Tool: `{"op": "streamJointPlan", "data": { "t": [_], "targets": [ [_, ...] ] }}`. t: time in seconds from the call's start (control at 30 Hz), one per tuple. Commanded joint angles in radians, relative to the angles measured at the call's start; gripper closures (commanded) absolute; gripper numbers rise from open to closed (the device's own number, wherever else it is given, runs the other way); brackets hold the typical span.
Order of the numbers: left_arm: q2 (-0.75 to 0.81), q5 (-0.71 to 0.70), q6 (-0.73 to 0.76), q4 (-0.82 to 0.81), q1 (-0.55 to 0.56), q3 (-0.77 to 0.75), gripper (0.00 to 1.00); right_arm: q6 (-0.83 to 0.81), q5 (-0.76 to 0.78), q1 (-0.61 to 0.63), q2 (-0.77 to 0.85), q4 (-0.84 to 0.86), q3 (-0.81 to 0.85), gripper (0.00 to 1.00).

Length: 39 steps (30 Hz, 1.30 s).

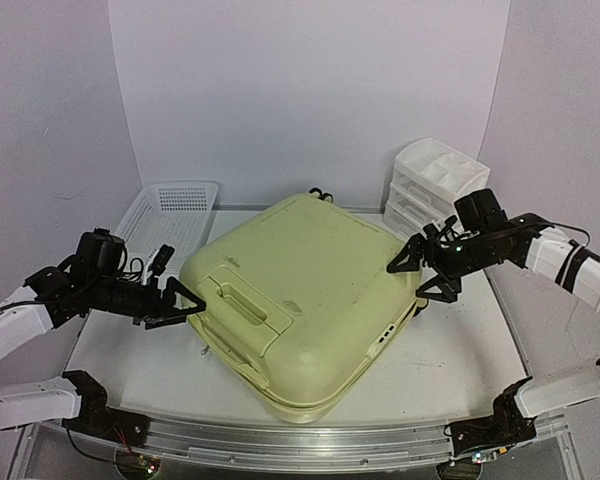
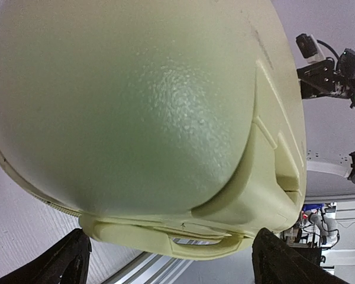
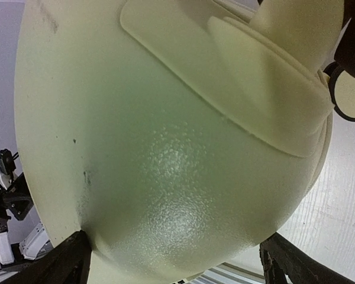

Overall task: Open, take out, and arrange the luggage
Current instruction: Rotate the luggage at the center of the board.

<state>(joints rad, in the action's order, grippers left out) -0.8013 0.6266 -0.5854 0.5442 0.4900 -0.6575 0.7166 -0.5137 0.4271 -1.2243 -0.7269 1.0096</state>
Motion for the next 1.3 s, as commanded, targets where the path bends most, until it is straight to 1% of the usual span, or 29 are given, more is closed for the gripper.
{"op": "streamJointPlan", "data": {
  "t": [0.0, 0.27, 0.4, 0.53, 0.63, 0.73, 0.87, 0.97, 1.03, 1.17, 1.27],
  "targets": [
    [-0.073, -0.016, -0.021, -0.175, 0.022, -0.011, 0.05, -0.004, -0.026, 0.022, -0.075, 0.217, 0.021, 0.02],
    [-0.198, -0.022, -0.018, -0.309, 0.024, -0.033, 0.06, -0.043, 0.027, 0.008, -0.261, 0.233, 0.181, 0.03],
    [-0.258, -0.037, 0.008, -0.341, 0.028, -0.063, 0.07, -0.058, 0.032, -0.01, -0.358, 0.253, 0.266, 0.04],
    [-0.344, -0.048, 0.036, -0.368, 0.048, -0.109, 0.08, -0.09, 0.069, -0.039, -0.474, 0.252, 0.399, 0.04],
    [-0.388, -0.086, 0.054, -0.374, 0.092, -0.142, 0.09, -0.144, 0.148, -0.044, -0.528, 0.212, 0.512, 0.05],
    [-0.39, -0.12, 0.068, -0.372, 0.138, -0.152, 0.1, -0.199, 0.21, -0.041, -0.511, 0.148, 0.557, 0.06],
    [-0.372, -0.137, 0.076, -0.371, 0.177, -0.141, 0.12, -0.274, 0.293, -0.016, -0.429, 0.078, 0.527, 0.06],
    [-0.324, -0.156, 0.073, -0.358, 0.183, -0.116, 0.13, -0.341, 0.367, 0.014, -0.347, 0.011, 0.495, 0.07],
    [-0.278, -0.187, 0.082, -0.301, 0.183, -0.107, 0.13, -0.384, 0.4, 0.049, -0.29, -0.009, 0.47, 0.1],
    [-0.162, -0.261, 0.139, -0.132, 0.183, -0.093, 0.13, -0.483, 0.43, 0.144, -0.199, -0.018, 0.444, 0.19],
    [-0.06, -0.312, 0.168, -0.032, 0.183, -0.058, 0.13, -0.526, 0.397, 0.215, -0.176, -0.025, 0.458, 0.26]
  ]
}}
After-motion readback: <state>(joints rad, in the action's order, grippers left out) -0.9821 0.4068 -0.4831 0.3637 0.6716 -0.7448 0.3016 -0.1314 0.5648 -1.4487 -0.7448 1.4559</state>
